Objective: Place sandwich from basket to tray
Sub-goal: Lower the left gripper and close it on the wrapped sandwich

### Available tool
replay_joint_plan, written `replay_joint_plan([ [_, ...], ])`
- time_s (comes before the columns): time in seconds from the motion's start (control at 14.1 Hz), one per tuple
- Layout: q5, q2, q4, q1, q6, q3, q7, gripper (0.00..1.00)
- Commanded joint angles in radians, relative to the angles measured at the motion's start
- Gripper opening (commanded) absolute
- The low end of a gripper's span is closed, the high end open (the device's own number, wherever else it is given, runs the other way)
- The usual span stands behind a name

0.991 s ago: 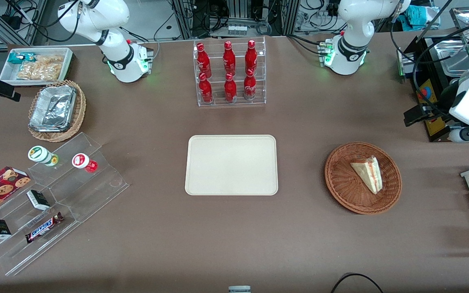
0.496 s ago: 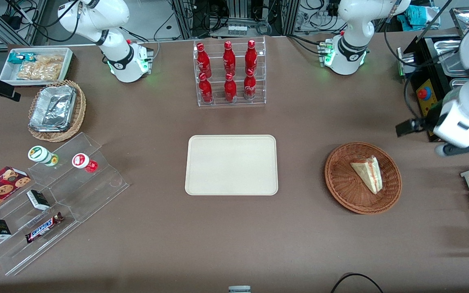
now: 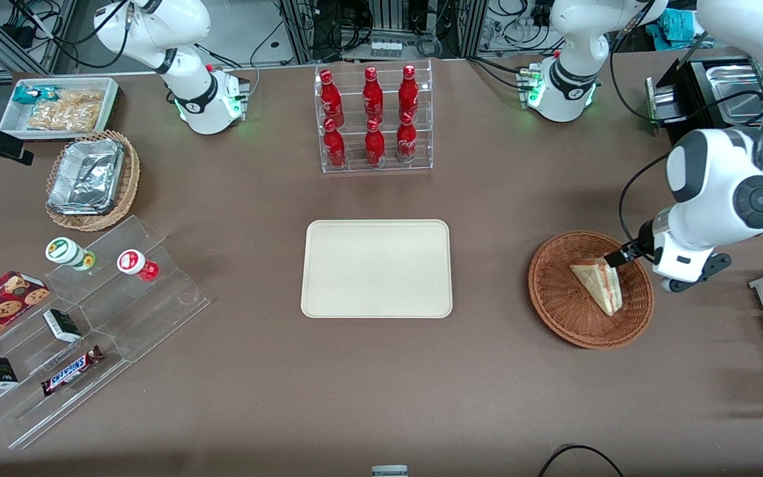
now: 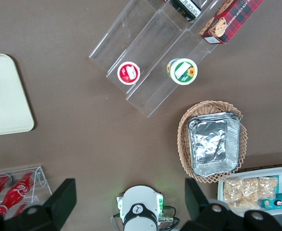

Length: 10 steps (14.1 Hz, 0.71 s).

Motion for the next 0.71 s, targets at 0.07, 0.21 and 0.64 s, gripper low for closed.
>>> replay_joint_plan([
  [0.07,-0.010,0.018,-0.013,0.005,0.071,-0.006,-0.081,1.00],
  [0.21,-0.010,0.044,-0.013,0.005,0.113,-0.006,-0.103,1.00],
  [0.64,-0.012,0.115,-0.080,0.005,0.298,-0.007,-0.104,1.00],
])
